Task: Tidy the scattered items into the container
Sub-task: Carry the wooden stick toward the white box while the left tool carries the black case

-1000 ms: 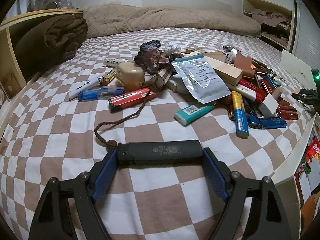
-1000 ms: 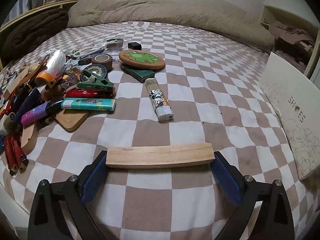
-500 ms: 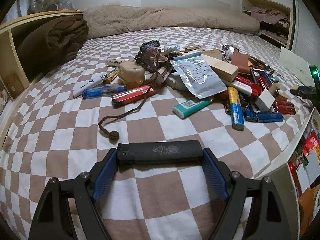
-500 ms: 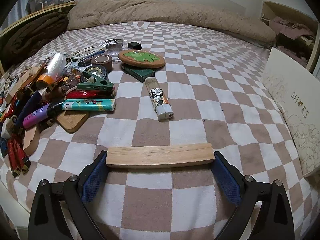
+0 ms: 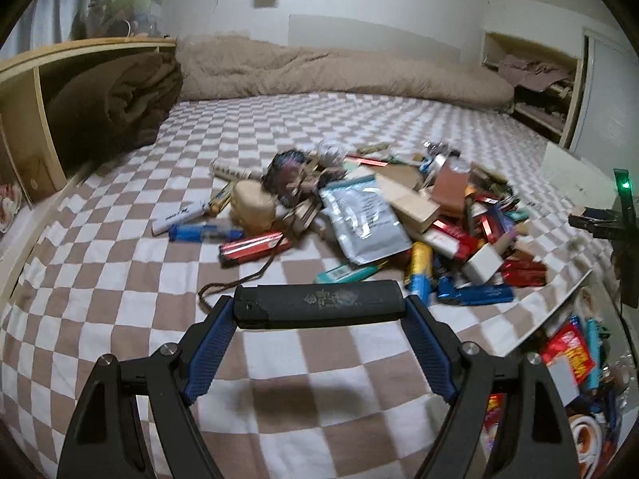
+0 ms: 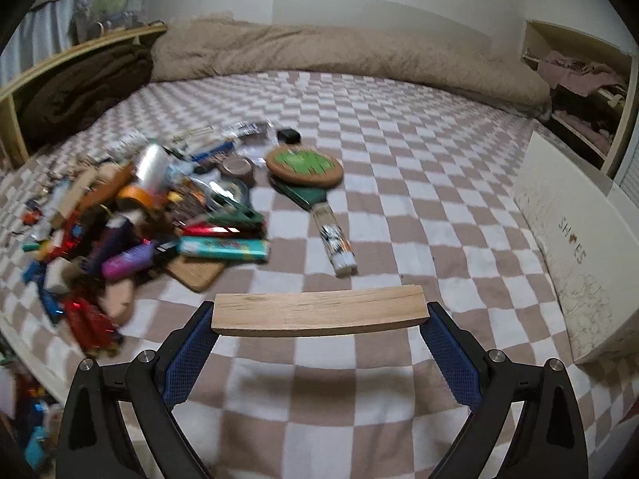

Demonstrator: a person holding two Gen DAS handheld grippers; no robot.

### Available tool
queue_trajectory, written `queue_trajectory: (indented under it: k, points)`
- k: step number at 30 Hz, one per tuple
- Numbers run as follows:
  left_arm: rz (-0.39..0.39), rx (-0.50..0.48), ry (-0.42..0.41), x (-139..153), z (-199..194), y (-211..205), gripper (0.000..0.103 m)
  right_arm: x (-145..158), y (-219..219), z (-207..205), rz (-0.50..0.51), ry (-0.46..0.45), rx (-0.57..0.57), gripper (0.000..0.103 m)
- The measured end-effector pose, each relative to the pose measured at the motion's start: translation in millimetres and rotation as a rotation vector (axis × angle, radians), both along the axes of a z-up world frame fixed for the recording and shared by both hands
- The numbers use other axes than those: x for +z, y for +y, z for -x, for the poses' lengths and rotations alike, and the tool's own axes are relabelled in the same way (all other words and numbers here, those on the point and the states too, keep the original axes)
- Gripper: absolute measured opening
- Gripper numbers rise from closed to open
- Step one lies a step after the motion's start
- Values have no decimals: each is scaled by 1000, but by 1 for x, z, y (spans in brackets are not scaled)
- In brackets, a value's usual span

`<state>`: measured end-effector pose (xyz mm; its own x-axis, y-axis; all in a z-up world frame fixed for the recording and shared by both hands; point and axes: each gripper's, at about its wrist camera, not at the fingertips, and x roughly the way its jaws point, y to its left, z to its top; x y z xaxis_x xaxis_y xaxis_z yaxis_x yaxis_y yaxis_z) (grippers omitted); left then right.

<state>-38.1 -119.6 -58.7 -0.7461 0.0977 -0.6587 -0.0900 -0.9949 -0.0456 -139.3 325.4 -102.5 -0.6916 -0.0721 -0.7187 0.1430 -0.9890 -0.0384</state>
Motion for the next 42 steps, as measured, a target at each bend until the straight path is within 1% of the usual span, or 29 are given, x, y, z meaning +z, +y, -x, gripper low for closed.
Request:
queue_trajectory:
  k: [3, 7, 13, 16, 21, 27, 32, 42]
  points:
    - [-10, -5, 18, 8, -4, 6, 84, 11, -5, -10, 7, 13, 15, 99]
    - [-54, -37, 21, 17, -9, 13, 84, 24, -15, -23, -10, 16, 27, 99]
    - [-66, -62, 30, 28, -20, 30, 84, 42, -35, -51, -25, 28, 91, 99]
    - [-68, -64, 38, 33, -29, 38, 84, 45, -46, -64, -38, 20, 124, 99]
    - [-74, -72, 16, 34, -41, 48, 84, 49, -62, -86, -38, 11, 175, 99]
    - [-60, -94, 15, 33, -58, 62, 84, 48, -77, -109, -35, -7, 218, 99]
    - [-57, -115, 5, 32, -66, 73, 84, 39, -89, -124, -18, -47, 247, 99]
    - [-47, -177, -60, 17, -73, 94, 84, 23, -102, -146, 21, -94, 278, 99]
